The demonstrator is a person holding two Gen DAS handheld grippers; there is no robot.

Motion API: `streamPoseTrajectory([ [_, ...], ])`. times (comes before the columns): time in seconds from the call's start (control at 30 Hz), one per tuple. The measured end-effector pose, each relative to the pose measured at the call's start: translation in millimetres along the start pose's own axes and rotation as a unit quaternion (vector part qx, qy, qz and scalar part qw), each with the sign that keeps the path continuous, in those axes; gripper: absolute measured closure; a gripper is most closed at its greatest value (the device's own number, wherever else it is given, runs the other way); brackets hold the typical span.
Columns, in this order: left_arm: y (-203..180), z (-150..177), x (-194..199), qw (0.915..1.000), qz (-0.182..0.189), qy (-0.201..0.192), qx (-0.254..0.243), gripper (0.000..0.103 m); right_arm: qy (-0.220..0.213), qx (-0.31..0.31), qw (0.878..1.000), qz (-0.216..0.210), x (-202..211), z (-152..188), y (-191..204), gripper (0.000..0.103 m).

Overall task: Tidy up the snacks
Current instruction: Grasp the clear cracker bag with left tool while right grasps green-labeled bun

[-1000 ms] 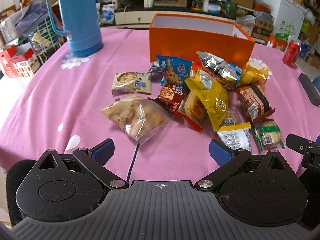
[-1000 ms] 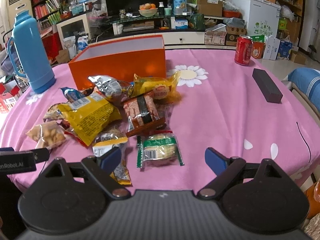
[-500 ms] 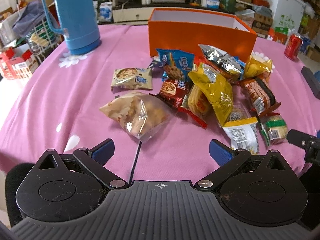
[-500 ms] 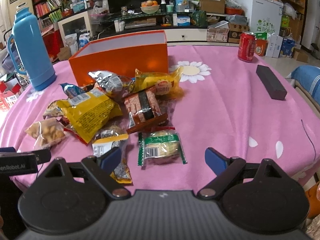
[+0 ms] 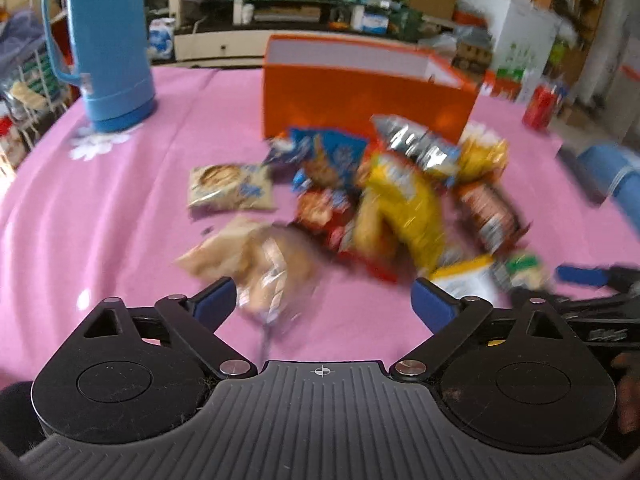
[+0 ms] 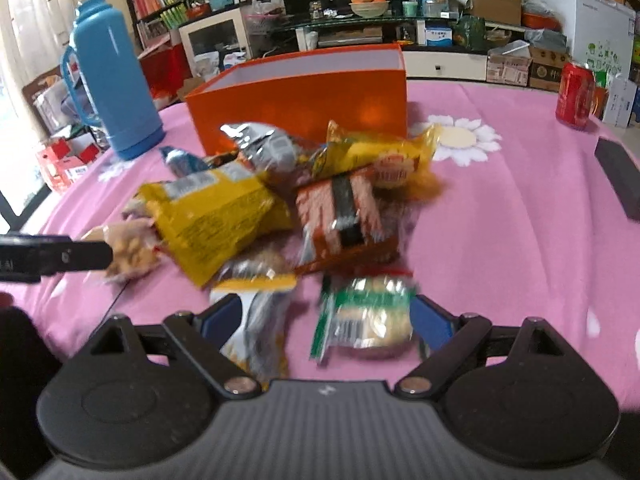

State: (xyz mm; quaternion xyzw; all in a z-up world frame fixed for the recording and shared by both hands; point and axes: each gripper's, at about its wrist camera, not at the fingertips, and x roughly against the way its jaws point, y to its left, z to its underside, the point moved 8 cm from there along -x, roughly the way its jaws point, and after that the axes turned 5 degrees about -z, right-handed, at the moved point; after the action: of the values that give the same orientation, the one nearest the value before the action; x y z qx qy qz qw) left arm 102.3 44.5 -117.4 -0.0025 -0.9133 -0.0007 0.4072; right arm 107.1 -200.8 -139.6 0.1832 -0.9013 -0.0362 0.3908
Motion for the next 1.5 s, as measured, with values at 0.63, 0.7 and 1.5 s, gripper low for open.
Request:
streamPoseTrajectory([
  [0.63,66.0,-25.0,-84.5,0.9915,-0.104,0.032,-0.072,0.049,0.015,0.015,0.999,0.031,0.8,2.6,-0.7,0.012],
  [0.7,75.3,-26.1,-76.8,0.9943,-0.087,0.028,-0.054,0.053,0.013,0.030,0.999,0.036,-1.3,0.2,4.5,0.012],
  [1.5,105.1,-1.3,-40.1,0.9839,-0.109,0.025,0.139,0.021,0.022,0.017,0.995,0.093,-42.7,-0.7,-44.2,0.020],
])
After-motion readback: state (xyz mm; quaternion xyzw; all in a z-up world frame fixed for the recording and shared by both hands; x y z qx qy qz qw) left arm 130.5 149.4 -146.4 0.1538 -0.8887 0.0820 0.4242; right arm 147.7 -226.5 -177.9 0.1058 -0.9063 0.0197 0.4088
